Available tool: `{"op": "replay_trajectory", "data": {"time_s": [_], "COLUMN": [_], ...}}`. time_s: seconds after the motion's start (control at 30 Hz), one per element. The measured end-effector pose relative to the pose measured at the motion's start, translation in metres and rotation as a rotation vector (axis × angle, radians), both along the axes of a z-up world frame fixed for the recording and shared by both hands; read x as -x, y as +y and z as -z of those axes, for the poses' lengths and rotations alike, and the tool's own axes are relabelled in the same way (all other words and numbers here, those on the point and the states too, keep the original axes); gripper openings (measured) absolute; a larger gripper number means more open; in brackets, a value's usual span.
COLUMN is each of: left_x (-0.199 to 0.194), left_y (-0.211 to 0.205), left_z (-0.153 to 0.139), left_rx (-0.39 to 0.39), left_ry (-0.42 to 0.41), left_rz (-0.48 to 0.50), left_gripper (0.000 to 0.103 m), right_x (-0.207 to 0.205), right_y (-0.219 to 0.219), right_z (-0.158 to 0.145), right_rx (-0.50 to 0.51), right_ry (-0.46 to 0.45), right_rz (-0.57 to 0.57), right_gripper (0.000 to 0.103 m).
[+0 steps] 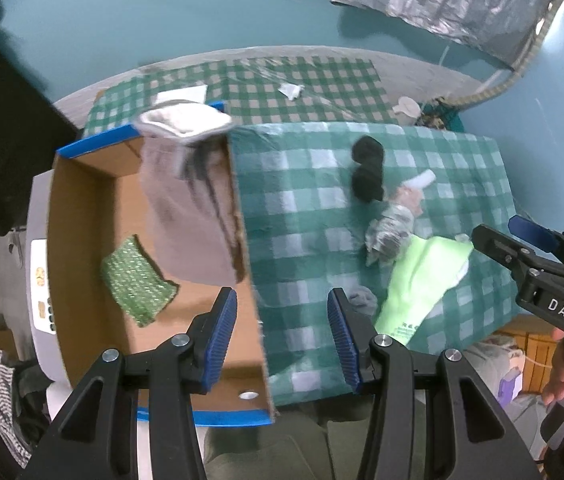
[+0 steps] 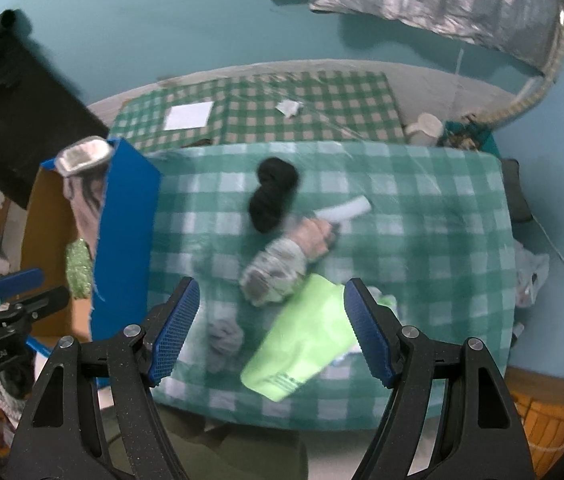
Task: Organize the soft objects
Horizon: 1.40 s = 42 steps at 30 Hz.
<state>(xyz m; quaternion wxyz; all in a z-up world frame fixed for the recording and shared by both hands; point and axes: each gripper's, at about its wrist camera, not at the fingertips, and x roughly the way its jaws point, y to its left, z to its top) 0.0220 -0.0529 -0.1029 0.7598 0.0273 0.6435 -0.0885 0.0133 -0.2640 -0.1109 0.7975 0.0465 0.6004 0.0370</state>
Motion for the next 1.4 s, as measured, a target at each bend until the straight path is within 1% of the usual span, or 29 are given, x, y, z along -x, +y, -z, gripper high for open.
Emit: {"op": "replay_trajectory", "data": {"time_s": [0.33, 0.6, 0.73, 0.87, 0.97, 1.17, 1.3, 1.4], "left_x": [0.008, 0.008, 0.006, 0.006, 0.006, 0.007, 0.008, 0.006], "left_y": [-0.051, -0.071, -0.078, -0.083, -0.087, -0.089, -0.088, -0.086], "left_z": [0.02, 0.039, 0.049, 0.058, 0.067, 0.088, 0.099, 0.107], "left_rx": [-0.01, -0.026, -0.048, -0.068, -0.083, -0.084, -0.099, -0.104], "left_ry": [0.033, 0.067, 0.081, 0.088, 0.098, 0.138, 0.145, 0.147], "left_rz": [0.123, 0.177, 0.2, 0.215, 0.215, 0.194, 0.192, 0.183], "left_gripper": [0.048, 0.048, 0.048, 0.048, 0.048, 0.048, 0.048, 0.048], "right_x": [0.026, 0.041, 0.046, 0.048, 0.049, 0.053, 0.058, 0.061], "right_y": [-0.039, -0.057, -0.067, -0.078, -0.074, -0.05, -0.038, -0.034], "right_z": [0.021, 0.04, 0.059, 0.079, 0.088, 0.109, 0.124, 0.132], "right_rx": [0.014, -0.015, 0.005, 0.001, -0.016, -0.086, -0.121, -0.127], "right_ry": [0.048, 0.085, 0.113, 0.151, 0.165, 0.224, 0.259, 0.271], "right_rz": [0.098, 0.152, 0.18, 0.2, 0.173, 0.12, 0.125, 0.147], "right_gripper": [0.075, 0.075, 0.075, 0.075, 0.075, 0.075, 0.075, 0.075]}}
